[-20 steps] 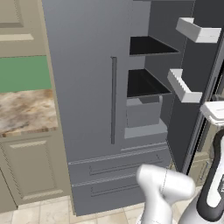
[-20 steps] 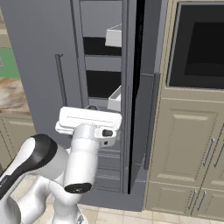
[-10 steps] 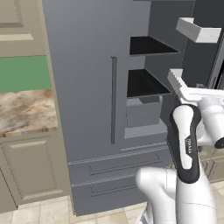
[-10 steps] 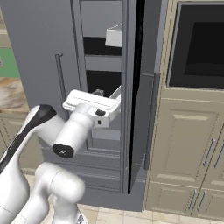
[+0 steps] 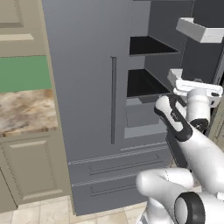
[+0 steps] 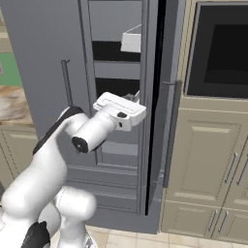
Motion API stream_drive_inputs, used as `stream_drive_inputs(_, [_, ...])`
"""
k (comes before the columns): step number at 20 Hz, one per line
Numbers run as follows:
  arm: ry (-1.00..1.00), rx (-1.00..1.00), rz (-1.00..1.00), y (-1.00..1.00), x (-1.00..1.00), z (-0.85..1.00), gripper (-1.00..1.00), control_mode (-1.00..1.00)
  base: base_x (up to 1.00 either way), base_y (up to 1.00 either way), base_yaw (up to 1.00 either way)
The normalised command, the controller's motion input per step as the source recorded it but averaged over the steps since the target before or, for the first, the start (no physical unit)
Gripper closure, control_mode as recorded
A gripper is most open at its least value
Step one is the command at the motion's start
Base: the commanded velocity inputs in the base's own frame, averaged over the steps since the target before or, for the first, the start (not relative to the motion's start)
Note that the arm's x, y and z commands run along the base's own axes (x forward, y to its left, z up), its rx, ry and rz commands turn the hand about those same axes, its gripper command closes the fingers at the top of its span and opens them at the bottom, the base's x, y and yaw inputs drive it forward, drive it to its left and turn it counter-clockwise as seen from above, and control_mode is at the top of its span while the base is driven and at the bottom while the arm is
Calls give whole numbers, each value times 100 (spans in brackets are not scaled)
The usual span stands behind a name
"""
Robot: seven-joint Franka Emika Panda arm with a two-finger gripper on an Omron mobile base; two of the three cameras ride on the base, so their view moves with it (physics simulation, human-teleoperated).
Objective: Place one of the steaks on the plate and the other in the bowl. Then place the bowl in the fridge.
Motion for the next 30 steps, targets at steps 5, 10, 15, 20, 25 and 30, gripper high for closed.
stream_drive_inputs(5, [14,2,-7,-72,51,-6,100,-100,0,0,0])
stream_drive_inputs(10, [16,13,-3,-95,45,0,100,-100,0,0,0])
stream_drive_inputs(15, [5,2,5,0,-26,33,100,-100,0,0,0])
stream_drive_inputs(20, [9,5,29,26,-96,97,100,-100,0,0,0])
stream_drive_inputs(25, [43,10,32,61,-92,67,100,-100,0,0,0])
stream_drive_inputs(30, [44,15,11,63,-51,23,100,-100,0,0,0])
